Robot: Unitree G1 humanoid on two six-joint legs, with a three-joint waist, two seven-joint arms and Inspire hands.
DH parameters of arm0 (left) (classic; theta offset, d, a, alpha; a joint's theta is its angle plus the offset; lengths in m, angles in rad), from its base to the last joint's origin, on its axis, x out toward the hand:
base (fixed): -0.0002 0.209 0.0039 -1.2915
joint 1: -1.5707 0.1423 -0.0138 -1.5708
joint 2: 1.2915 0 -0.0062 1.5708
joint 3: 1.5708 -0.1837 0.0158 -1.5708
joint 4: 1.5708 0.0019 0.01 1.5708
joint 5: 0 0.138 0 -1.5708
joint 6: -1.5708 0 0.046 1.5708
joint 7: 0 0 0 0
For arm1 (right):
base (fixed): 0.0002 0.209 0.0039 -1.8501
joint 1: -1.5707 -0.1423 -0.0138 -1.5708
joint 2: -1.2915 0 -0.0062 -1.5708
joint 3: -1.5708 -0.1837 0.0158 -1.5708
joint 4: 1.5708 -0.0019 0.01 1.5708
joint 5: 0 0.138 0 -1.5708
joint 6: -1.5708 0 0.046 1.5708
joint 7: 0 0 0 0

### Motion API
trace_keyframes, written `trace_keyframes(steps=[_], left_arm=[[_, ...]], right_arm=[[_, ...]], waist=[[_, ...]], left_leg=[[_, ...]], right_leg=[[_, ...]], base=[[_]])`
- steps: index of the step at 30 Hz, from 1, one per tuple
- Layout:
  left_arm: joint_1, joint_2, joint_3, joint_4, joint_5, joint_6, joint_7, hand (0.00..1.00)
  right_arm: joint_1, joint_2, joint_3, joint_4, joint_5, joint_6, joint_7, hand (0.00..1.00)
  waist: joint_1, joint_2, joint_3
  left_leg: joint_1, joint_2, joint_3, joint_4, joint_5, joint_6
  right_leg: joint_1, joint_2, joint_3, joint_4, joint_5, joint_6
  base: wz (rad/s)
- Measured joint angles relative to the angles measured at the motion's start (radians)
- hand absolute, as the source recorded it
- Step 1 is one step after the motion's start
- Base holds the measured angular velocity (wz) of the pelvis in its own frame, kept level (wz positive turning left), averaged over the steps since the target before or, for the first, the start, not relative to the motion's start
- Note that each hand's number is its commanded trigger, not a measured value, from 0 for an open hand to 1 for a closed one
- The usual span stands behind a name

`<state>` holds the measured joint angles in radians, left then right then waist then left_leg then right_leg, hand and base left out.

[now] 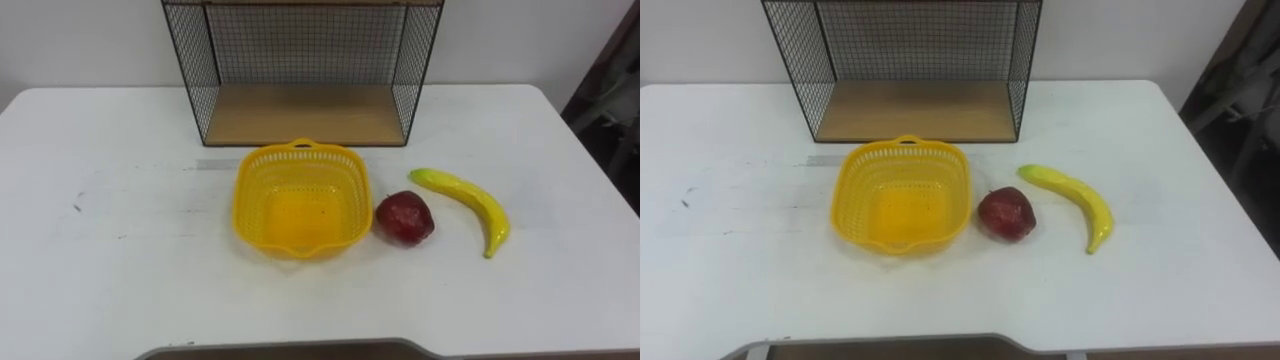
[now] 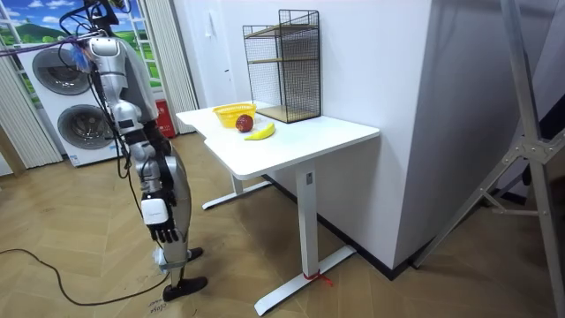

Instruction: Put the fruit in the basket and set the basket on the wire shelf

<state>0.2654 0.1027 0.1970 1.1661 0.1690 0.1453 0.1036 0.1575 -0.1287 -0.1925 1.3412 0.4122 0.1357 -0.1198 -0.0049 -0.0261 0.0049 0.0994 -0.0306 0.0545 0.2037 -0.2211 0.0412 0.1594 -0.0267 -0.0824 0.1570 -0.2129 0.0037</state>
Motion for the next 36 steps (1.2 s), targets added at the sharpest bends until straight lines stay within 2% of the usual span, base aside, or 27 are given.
trace_keyframes(steps=[1,4,6,9,14,16,19,25,29,31,34,36], left_arm=[[0.001,0.0,0.009,0.0,0.0,-0.002,0.002,0.0],[0.003,-0.003,0.078,0.003,0.0,-0.013,0.006,0.0],[0.006,-0.002,0.087,0.002,-0.001,-0.025,0.02,0.0],[0.016,-0.001,0.107,0.001,-0.002,-0.045,0.024,0.0],[0.023,0.004,0.155,0.001,-0.006,-0.05,0.024,0.0],[0.023,0.009,0.174,0.001,-0.005,-0.065,0.024,0.0],[0.026,0.011,0.175,-0.018,-0.005,-0.066,0.024,0.0],[0.043,0.015,0.182,-0.05,0.001,-0.085,0.024,0.0],[0.039,0.016,0.179,-0.049,0.001,-0.086,0.025,0.0],[0.043,0.016,0.176,-0.049,0.003,-0.086,0.025,0.0],[0.051,0.016,0.163,-0.053,0.039,-0.086,0.025,0.0],[0.041,0.026,0.134,-0.058,0.04,-0.095,0.025,0.0]], right_arm=[[0.0,0.0,-0.014,-0.002,0.047,-0.008,-0.002,0.0],[-0.01,0.0,-0.135,-0.018,0.316,-0.024,-0.012,0.0],[-0.012,-0.001,-0.168,-0.024,0.421,-0.036,-0.019,0.0],[-0.024,-0.005,-0.236,-0.042,0.528,-0.042,-0.041,0.0],[-0.038,-0.026,-0.344,-0.091,0.663,-0.067,-0.096,0.0],[-0.062,-0.047,-0.383,-0.111,0.663,-0.086,-0.139,0.0],[-0.08,-0.07,-0.422,-0.163,0.663,-0.094,-0.193,0.0],[-0.084,-0.107,-0.43,-0.49,0.565,-0.148,-0.341,0.0],[-0.1,-0.117,-0.409,-0.623,0.48,-0.187,-0.392,0.0],[-0.096,-0.114,-0.388,-0.657,0.426,-0.184,-0.431,0.0],[-0.086,-0.113,-0.336,-0.776,0.31,-0.177,-0.477,0.0],[-0.088,-0.116,-0.298,-0.877,0.229,-0.193,-0.477,0.0]], waist=[[-0.004,0.0,0.0],[-0.022,-0.001,-0.0006],[-0.027,-0.003,-0.0018],[-0.033,-0.006,-0.0017],[-0.045,-0.006,-0.0012],[-0.049,-0.013,-0.0044],[-0.055,-0.017,-0.0051],[-0.043,-0.021,-0.0053],[-0.04,-0.025,-0.0048],[-0.04,-0.03,-0.0026],[-0.035,-0.023,-0.0009],[-0.03,-0.023,-0.0007]], left_leg=[[0.0,0.0,-0.001,0.0,0.0,0.0],[0.0,0.0,-0.004,0.0,0.0,0.0],[0.001,-0.001,-0.003,0.0,0.0,0.0],[0.001,-0.001,0.001,0.0,0.0,0.0],[0.002,-0.001,0.003,0.0,0.0,0.0],[0.001,-0.001,0.004,0.002,0.0,0.0],[-0.001,-0.002,0.004,0.006,0.0,0.0],[-0.006,-0.001,0.016,0.001,0.0,0.0],[-0.018,-0.001,0.016,0.001,0.0,0.0],[-0.02,-0.001,0.018,0.0,0.0,0.0],[-0.023,0.0,0.029,-0.003,0.001,0.001],[-0.024,0.001,0.036,-0.001,0.001,0.001]], right_leg=[[0.0,0.0,0.0,0.0,0.0,0.0],[0.001,0.0,-0.002,0.0,0.0,0.0],[0.002,0.0,0.0,-0.001,0.0,0.0],[0.0,0.0,0.002,0.002,0.0,0.0],[-0.003,0.0,0.0,0.012,-0.002,0.0],[-0.004,0.0,-0.001,0.013,-0.003,-0.001],[-0.005,-0.001,-0.002,0.013,-0.003,0.0],[-0.019,0.002,0.018,0.016,-0.003,0.0],[-0.028,0.002,0.015,0.014,-0.003,0.0],[-0.032,0.002,0.016,0.015,-0.002,0.0],[-0.049,0.002,0.034,0.032,-0.002,0.002],[-0.055,0.003,0.038,0.034,-0.001,0.001]], base=[[0.0],[0.01],[0.0],[0.0],[0.0],[0.0],[0.0],[-0.06],[-0.01],[-0.05],[-0.21],[-0.07]])
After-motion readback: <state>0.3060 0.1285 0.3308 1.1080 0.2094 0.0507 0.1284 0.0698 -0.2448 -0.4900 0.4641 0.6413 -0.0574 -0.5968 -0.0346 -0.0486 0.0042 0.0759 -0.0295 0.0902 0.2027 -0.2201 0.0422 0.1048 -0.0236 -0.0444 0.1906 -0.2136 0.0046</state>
